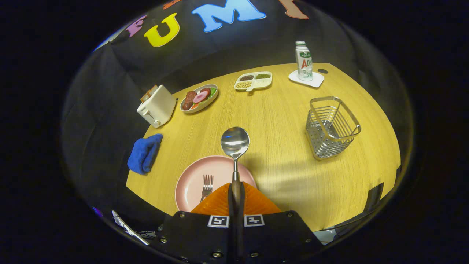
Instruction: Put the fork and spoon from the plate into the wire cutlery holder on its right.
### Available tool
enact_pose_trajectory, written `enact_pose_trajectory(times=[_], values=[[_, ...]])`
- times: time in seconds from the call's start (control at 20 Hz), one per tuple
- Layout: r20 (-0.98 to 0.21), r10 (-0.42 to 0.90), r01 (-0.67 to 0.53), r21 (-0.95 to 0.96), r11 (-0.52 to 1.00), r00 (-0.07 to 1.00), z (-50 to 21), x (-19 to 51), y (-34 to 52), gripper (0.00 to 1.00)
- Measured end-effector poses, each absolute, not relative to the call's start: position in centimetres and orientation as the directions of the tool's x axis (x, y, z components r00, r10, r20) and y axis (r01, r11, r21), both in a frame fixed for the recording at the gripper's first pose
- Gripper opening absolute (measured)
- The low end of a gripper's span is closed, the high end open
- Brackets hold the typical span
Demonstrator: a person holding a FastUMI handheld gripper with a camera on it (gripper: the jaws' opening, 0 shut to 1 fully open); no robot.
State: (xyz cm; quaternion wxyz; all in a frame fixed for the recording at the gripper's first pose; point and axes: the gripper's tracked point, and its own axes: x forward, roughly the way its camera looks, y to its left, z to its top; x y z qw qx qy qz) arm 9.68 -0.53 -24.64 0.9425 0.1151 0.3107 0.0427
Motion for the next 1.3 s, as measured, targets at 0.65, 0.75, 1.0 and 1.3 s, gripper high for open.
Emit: enact_pose_trajectory(times=[0.65,0.75,1.0,1.3], values=[[-0.592,-0.020,0.198,0.238,0.951,0.806,-22.2,8.9,-14.1,0.01],[-0.613,-0.028,0.206,0.223,0.953,0.790,-22.6,9.1,-14.7,0.01],[-0.652,-0.064,0.220,0.161,0.962,0.756,-23.3,9.6,-15.6,0.01],[-0.612,-0.099,0.215,0.118,0.969,0.785,-20.9,10.1,-15.8,0.17]])
